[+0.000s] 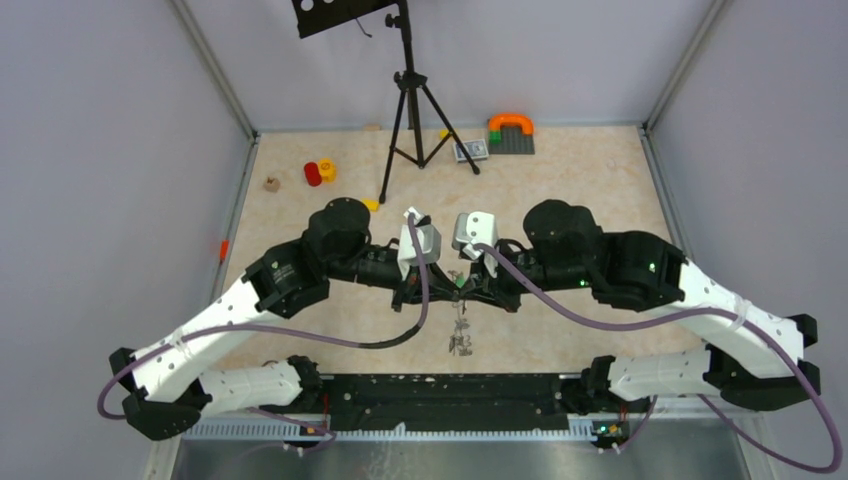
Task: Remove the keys from the keyring
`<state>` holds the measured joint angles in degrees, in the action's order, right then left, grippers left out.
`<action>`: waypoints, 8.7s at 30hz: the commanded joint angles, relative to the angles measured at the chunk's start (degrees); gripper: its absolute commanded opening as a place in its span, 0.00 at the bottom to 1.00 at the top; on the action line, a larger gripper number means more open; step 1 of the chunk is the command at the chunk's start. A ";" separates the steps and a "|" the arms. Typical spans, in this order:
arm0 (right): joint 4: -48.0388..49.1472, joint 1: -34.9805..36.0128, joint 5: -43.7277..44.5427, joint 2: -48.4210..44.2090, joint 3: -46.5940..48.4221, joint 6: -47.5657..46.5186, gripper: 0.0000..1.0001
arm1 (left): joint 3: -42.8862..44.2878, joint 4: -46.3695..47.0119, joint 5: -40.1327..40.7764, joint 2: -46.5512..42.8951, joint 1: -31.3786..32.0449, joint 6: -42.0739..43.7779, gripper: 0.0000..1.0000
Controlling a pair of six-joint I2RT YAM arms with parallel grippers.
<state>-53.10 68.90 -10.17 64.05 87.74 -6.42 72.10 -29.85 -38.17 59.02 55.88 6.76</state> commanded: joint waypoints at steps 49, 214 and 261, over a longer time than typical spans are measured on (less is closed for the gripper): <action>12.30 0.40 -0.18 -5.95 -6.16 1.10 0.00 | -5.15 8.14 2.59 -4.53 0.28 -0.27 0.00; 25.48 -9.10 12.72 -10.85 -43.01 31.85 0.47 | -52.39 34.52 20.10 2.77 2.21 -37.73 0.00; 50.07 -7.56 6.03 -30.76 -47.51 14.85 0.62 | -13.97 16.83 33.93 -5.10 2.16 -37.52 0.00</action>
<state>-5.63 60.05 -9.43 30.79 35.99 6.68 54.24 -11.79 -7.92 52.56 57.84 -29.91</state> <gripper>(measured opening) 0.618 0.001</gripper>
